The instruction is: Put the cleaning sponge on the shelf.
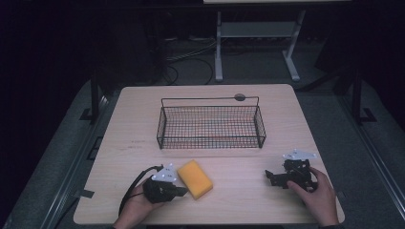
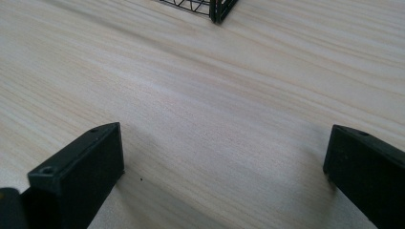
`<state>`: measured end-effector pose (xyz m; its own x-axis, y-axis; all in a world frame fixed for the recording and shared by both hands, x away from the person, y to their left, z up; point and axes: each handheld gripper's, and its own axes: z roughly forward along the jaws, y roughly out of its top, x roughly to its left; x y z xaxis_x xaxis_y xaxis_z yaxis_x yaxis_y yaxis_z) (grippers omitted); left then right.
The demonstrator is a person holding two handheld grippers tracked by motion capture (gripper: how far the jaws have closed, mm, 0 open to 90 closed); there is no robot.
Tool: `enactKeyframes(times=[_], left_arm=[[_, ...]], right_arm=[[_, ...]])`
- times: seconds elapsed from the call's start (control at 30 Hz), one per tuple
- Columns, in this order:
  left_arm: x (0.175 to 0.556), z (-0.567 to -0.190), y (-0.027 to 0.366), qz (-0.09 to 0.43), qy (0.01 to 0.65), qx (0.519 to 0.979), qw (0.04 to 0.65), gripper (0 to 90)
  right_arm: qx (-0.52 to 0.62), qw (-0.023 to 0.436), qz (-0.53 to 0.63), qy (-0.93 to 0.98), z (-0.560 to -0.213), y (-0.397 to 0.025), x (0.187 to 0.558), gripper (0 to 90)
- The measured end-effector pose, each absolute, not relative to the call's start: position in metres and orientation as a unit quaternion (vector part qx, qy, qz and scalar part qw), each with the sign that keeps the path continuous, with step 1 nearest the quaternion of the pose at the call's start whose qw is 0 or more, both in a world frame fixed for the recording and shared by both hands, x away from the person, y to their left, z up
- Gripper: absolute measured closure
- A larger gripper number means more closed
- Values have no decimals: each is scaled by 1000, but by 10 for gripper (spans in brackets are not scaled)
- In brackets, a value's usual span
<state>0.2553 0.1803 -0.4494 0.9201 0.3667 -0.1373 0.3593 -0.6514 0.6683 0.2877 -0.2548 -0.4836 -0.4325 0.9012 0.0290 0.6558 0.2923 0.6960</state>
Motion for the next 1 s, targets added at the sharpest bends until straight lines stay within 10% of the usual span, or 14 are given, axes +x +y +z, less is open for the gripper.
enactKeyframes(times=[1.0], left_arm=[[263, -452, 130, -13, 164, 913, 374, 898]], right_arm=[[498, 189, 325, 781, -484, -255, 288, 0]])
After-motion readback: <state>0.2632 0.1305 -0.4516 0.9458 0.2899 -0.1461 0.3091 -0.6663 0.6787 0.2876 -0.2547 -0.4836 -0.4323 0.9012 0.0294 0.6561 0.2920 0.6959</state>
